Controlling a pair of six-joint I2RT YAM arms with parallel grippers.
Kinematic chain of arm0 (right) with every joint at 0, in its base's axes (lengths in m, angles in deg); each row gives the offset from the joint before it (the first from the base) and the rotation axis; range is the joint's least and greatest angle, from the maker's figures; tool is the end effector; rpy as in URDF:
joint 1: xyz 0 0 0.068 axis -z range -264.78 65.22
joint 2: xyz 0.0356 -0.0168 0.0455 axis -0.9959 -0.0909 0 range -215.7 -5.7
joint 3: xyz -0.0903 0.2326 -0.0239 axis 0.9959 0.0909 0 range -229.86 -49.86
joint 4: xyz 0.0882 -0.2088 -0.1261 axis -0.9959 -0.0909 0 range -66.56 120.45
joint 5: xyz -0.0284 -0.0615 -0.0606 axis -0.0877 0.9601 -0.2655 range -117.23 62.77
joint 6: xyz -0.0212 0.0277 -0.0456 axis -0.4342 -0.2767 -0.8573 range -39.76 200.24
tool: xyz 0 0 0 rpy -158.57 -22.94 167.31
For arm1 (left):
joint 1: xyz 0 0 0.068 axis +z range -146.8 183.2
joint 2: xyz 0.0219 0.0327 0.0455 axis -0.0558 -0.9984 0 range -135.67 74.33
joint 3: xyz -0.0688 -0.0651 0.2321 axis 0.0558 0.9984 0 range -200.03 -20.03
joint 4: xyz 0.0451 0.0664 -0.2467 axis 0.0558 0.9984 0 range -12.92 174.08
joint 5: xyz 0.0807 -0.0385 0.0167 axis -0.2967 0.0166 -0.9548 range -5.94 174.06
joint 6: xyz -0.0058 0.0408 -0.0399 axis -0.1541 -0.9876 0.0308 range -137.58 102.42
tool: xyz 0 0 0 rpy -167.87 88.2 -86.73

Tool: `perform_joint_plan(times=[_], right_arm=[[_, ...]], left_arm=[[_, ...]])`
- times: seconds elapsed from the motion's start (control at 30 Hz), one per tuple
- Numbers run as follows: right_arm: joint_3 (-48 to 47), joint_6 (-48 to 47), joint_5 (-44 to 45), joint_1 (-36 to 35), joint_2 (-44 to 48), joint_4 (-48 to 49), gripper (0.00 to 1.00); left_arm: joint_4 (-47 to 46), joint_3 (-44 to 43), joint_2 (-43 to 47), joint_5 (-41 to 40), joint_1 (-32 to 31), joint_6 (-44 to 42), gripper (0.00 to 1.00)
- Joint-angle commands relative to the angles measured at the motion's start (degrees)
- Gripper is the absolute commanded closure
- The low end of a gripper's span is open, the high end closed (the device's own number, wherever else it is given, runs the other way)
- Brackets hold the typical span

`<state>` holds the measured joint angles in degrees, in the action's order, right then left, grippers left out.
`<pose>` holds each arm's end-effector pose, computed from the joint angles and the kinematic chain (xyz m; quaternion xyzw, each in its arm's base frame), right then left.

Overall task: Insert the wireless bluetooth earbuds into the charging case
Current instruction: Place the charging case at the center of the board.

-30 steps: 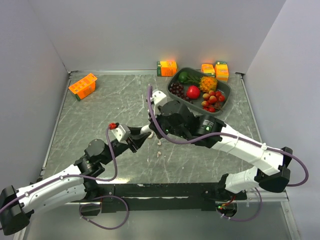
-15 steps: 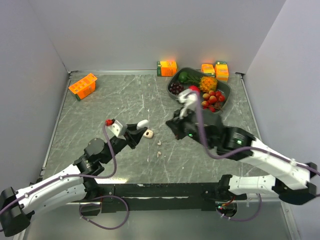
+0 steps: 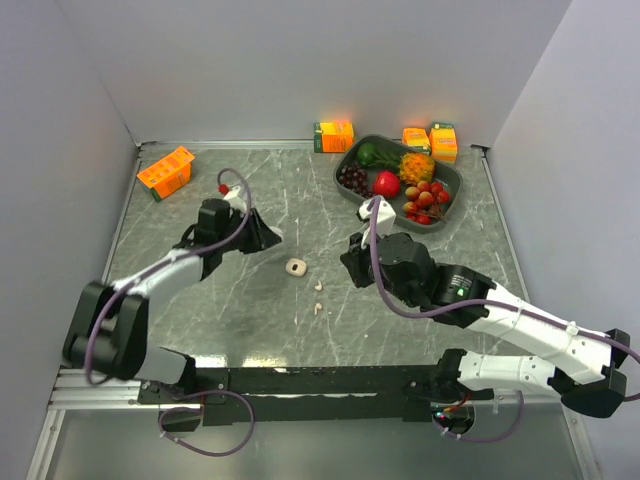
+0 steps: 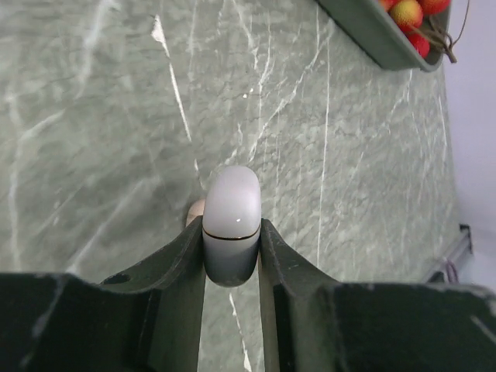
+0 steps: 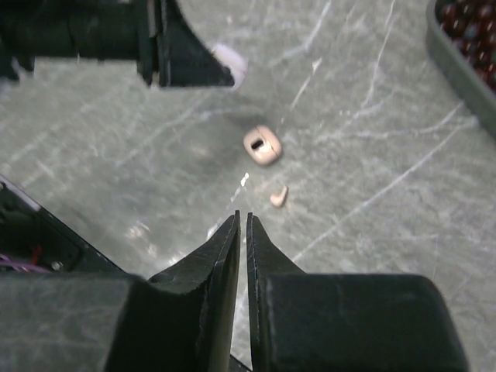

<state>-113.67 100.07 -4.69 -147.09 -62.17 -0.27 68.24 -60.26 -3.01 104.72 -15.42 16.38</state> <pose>0.1170 0.1897 0.3606 -0.1968 0.8028 0.2307 0.5134 0.2757 -0.1081 0.1969 -0.0216 0.8492 -0.3615 0.3843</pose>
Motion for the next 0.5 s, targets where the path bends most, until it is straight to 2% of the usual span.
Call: perform_joint_plan(times=[0.0, 0.17, 0.3, 0.47], right_arm=[[1.8, 1.6, -1.4, 0.5, 1.1, 3.4, 0.85], [2.7, 0.8, -2.2, 1.2, 0.1, 4.3, 0.84], [2.2, -0.5, -2.4, 1.7, -0.7, 3.9, 0.83], [2.1, -1.6, -3.5, 2.8, -1.3, 3.8, 0.83]], left_arm=[[2.2, -11.1, -10.0, 11.0, 1.8, 0.9, 0.98], [4.3, -18.9, -20.6, 14.3, 5.2, -0.3, 0.98], [8.0, -24.3, -29.1, 13.0, 6.4, -2.1, 0.98], [11.1, -28.4, -33.5, 10.5, 7.4, -3.5, 0.98]])
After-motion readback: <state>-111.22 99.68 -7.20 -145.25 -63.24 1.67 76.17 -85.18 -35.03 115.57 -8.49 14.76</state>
